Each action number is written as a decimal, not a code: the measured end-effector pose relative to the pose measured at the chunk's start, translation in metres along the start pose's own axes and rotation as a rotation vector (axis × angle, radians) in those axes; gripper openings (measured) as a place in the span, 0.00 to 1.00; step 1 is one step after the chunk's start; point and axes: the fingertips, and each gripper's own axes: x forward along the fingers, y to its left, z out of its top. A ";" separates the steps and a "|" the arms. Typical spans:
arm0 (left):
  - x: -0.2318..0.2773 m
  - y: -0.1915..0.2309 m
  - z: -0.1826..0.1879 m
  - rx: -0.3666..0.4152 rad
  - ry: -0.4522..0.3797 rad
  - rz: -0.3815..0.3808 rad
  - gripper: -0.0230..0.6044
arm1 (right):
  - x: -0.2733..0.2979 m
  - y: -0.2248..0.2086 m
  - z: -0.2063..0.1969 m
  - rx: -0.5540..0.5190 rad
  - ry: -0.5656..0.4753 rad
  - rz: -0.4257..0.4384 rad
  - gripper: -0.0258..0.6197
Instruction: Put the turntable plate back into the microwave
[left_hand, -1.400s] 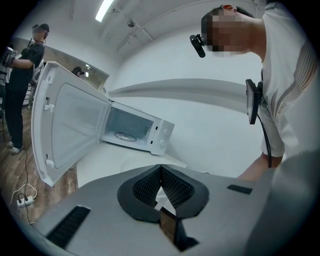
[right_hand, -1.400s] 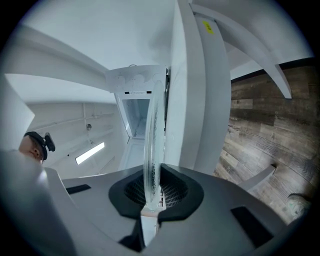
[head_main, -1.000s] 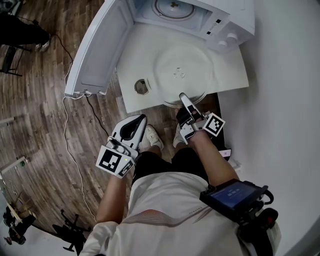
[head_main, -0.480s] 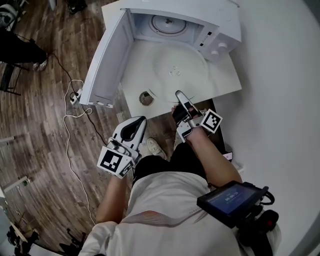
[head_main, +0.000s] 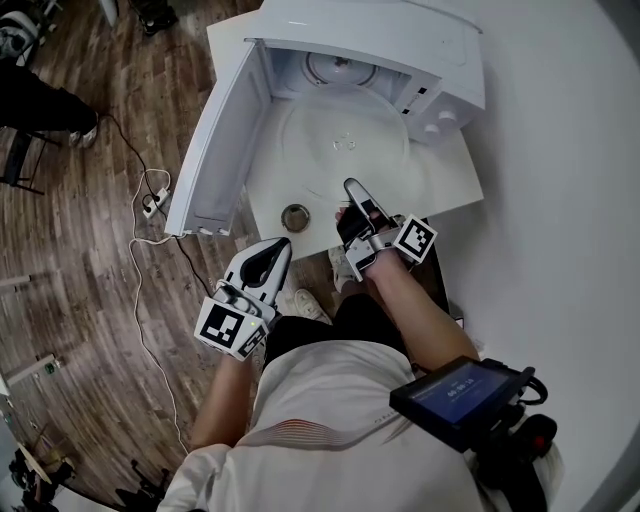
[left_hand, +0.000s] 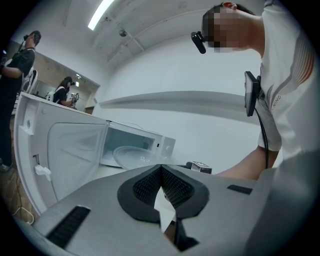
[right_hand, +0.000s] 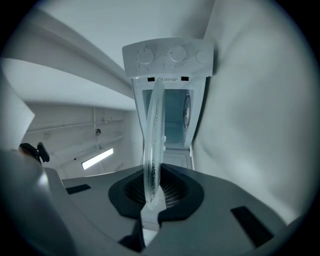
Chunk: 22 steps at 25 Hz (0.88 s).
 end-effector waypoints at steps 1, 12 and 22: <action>0.005 0.004 0.002 -0.002 -0.001 0.002 0.05 | 0.008 -0.002 0.004 -0.001 0.001 -0.002 0.08; 0.012 0.011 0.011 -0.009 0.001 0.025 0.05 | 0.049 -0.009 0.013 0.000 0.035 -0.007 0.08; 0.028 0.031 0.005 -0.042 0.003 0.080 0.05 | 0.095 -0.035 0.045 0.012 0.022 -0.039 0.08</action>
